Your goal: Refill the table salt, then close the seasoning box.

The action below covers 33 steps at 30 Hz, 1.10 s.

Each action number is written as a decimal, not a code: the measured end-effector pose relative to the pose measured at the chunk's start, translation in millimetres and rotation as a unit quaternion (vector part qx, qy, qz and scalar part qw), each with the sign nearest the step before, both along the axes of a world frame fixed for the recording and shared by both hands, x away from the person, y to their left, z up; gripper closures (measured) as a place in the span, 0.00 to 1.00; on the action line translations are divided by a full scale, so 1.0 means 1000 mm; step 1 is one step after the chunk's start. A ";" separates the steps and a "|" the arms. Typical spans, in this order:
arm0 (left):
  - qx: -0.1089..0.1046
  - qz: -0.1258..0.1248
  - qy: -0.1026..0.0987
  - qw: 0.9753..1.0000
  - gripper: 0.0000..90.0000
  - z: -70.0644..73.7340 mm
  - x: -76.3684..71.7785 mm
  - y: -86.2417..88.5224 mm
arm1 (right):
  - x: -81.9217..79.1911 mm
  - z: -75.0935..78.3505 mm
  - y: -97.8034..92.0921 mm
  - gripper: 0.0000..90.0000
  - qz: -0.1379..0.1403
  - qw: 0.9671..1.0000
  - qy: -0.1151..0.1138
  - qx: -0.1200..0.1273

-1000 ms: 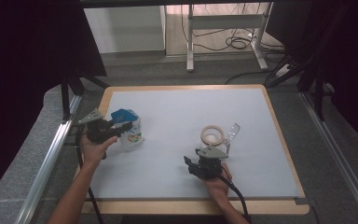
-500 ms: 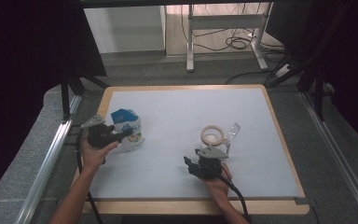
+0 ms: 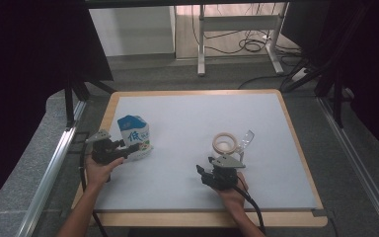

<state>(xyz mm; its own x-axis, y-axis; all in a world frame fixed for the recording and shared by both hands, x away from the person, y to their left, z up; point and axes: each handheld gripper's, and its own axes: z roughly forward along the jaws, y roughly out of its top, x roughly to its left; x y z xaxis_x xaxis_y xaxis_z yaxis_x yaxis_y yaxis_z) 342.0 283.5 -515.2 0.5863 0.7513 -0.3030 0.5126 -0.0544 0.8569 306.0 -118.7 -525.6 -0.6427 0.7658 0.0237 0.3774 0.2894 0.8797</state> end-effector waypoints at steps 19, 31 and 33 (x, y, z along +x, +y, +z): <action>0.015 0.010 0.021 1.000 0.46 -0.014 -0.011 -0.002 | -0.011 0.014 -0.024 0.49 0.001 1.000 -0.013 0.015; 0.018 0.012 0.024 0.999 0.46 -0.019 -0.012 -0.003 | -0.017 0.026 -0.051 0.79 0.014 0.999 -0.031 0.011; 0.019 0.011 0.024 0.999 0.46 -0.019 -0.013 -0.002 | -0.021 0.030 -0.057 0.91 0.008 0.999 -0.042 0.010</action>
